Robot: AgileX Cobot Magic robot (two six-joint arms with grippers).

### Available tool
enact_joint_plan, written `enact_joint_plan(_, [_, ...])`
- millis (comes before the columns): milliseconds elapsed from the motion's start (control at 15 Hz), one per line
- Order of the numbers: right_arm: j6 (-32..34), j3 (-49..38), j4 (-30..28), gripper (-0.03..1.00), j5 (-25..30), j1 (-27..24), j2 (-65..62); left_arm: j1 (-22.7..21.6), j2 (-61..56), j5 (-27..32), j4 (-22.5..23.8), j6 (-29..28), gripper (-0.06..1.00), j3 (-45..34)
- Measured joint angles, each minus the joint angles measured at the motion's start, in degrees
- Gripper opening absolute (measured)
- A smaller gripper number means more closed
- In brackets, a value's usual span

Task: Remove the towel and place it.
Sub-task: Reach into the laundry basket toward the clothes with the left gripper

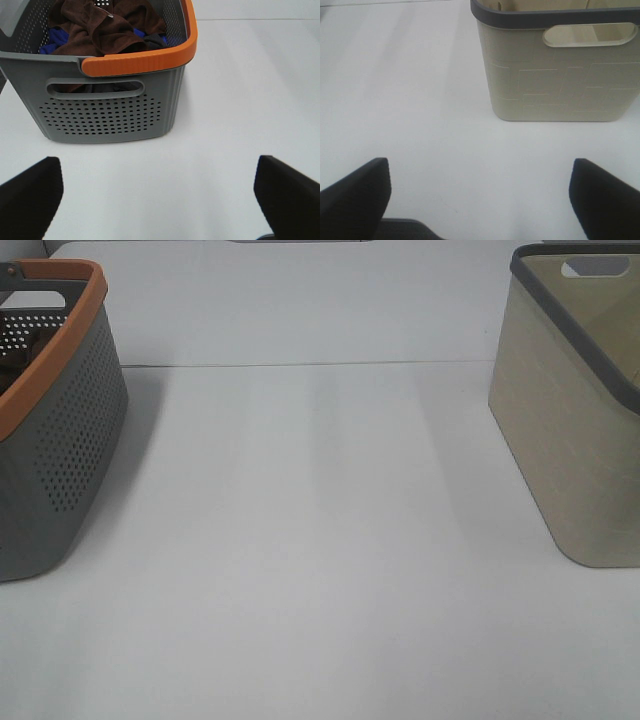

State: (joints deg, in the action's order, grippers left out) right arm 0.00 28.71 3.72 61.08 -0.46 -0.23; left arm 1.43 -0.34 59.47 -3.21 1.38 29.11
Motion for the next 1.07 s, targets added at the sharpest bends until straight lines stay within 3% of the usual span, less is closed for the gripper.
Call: enact_joint_plan(1067, [0.00,0.00,0.00,0.90,0.00,0.00,0.00,0.00,0.00,0.00,0.00,0.00,0.99,0.00])
